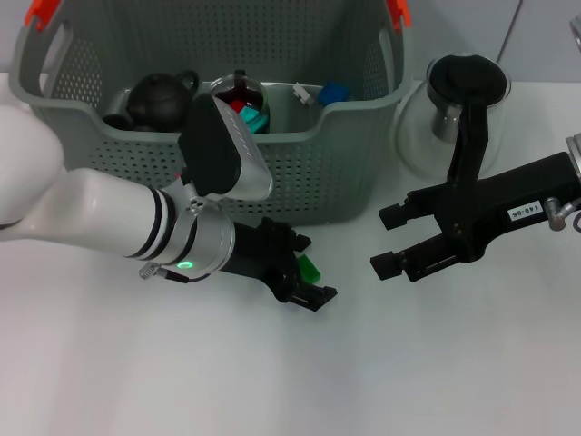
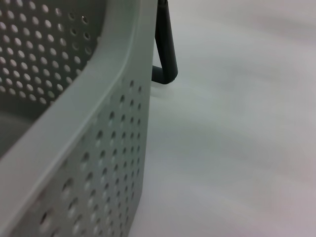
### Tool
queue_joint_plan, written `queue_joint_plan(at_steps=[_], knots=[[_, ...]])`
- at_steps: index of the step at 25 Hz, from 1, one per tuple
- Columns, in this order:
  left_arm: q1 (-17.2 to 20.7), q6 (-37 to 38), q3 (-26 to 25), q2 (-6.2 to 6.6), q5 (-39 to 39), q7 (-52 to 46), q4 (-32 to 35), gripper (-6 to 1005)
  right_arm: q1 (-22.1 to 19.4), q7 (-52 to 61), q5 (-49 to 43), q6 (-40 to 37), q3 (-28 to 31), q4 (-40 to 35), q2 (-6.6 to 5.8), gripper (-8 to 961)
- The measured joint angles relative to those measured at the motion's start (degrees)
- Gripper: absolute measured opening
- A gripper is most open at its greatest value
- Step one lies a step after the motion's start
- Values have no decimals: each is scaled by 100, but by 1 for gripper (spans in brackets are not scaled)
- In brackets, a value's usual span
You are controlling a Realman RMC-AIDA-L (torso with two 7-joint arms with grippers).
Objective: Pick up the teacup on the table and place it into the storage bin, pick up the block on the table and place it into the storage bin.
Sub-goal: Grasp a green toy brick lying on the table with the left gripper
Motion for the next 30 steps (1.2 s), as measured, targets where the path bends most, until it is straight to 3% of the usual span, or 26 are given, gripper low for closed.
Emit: queue_joint_plan(at_steps=[19,30], knots=[[8,-264,125,0,0,3,67,860,-19,-17,0,4,50,0,0,944],[5,-367,157,0,14,2,82,572,7,-19,0,4,57,-10,0,945]])
